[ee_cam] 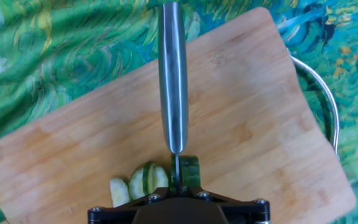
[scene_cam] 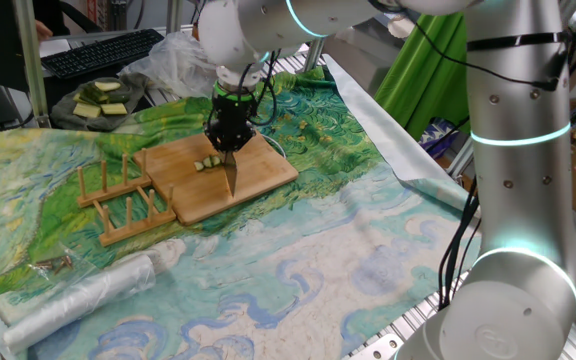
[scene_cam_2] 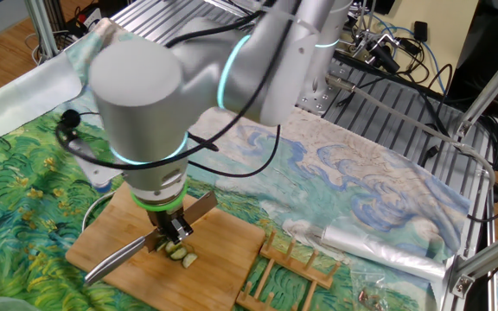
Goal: Chop the cucumber into shreds
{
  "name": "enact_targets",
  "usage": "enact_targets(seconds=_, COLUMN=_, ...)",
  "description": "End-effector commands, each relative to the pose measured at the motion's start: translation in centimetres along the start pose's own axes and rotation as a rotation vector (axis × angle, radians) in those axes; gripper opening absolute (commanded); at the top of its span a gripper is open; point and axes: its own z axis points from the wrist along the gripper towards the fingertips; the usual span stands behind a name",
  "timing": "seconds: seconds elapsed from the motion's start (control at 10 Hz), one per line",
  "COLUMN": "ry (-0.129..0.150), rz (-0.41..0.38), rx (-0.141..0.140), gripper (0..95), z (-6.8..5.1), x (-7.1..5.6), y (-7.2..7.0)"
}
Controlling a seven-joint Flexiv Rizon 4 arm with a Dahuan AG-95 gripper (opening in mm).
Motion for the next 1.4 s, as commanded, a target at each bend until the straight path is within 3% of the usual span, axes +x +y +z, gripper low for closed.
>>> enact_targets(seconds=0.1, ry=0.004, rz=0.007, rx=0.021, gripper=0.0, z=0.8, x=0.1, y=0.2)
enact_targets(seconds=0.2, ry=0.003, rz=0.011, rx=0.024, gripper=0.0, z=0.5, x=0.2, y=0.3)
enact_targets(seconds=0.3, ry=0.022, rz=0.012, rx=0.04, gripper=0.0, z=-1.1, x=0.4, y=0.5)
enact_targets(seconds=0.4, ry=0.022, rz=0.013, rx=0.034, gripper=0.0, z=-1.7, x=0.4, y=0.5)
enact_targets(seconds=0.5, ry=0.023, rz=0.014, rx=0.026, gripper=0.0, z=-1.7, x=0.4, y=0.6)
enact_targets(seconds=1.0, ry=0.021, rz=-0.01, rx=0.054, gripper=0.0, z=-2.4, x=0.5, y=0.5)
enact_targets(seconds=1.4, ry=0.018, rz=-0.021, rx=0.059, gripper=0.0, z=-2.5, x=0.1, y=-0.2)
